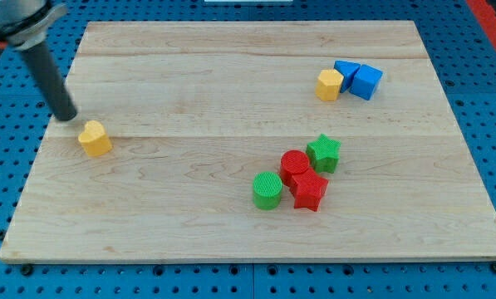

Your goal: Push the yellow heart towards the closer to yellow hexagon

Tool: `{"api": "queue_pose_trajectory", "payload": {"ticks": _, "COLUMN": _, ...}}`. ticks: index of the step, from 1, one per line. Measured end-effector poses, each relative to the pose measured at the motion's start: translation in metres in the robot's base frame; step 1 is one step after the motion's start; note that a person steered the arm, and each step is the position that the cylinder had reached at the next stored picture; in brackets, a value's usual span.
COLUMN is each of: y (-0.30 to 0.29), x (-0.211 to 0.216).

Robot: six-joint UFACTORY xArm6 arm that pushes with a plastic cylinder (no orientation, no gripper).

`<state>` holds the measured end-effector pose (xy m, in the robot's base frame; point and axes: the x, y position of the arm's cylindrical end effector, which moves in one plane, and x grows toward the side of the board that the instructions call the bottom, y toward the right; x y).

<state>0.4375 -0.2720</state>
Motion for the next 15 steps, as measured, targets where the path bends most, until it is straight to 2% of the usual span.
{"api": "queue_pose_trajectory", "payload": {"ticks": 1, "y": 0.03, "x": 0.048}}
{"api": "queue_pose_trajectory", "payload": {"ticks": 2, "y": 0.097, "x": 0.031}}
{"api": "queue_pose_trajectory", "payload": {"ticks": 3, "y": 0.117, "x": -0.006}}
{"api": "queue_pose_trajectory", "payload": {"ticks": 4, "y": 0.11, "x": -0.043}}
{"api": "queue_pose_trajectory", "payload": {"ticks": 5, "y": 0.112, "x": 0.011}}
{"api": "queue_pose_trajectory", "payload": {"ticks": 6, "y": 0.043, "x": -0.012}}
{"api": "queue_pose_trajectory", "payload": {"ticks": 7, "y": 0.05, "x": -0.044}}
{"api": "queue_pose_trajectory", "payload": {"ticks": 8, "y": 0.181, "x": -0.022}}
{"api": "queue_pose_trajectory", "payload": {"ticks": 9, "y": 0.219, "x": -0.024}}
{"api": "queue_pose_trajectory", "payload": {"ticks": 10, "y": 0.136, "x": -0.024}}
{"api": "queue_pose_trajectory", "payload": {"ticks": 11, "y": 0.104, "x": -0.043}}
{"api": "queue_pose_trajectory", "payload": {"ticks": 13, "y": 0.298, "x": -0.059}}
{"api": "queue_pose_trajectory", "payload": {"ticks": 14, "y": 0.317, "x": -0.076}}
{"api": "queue_pose_trajectory", "payload": {"ticks": 15, "y": 0.244, "x": -0.078}}
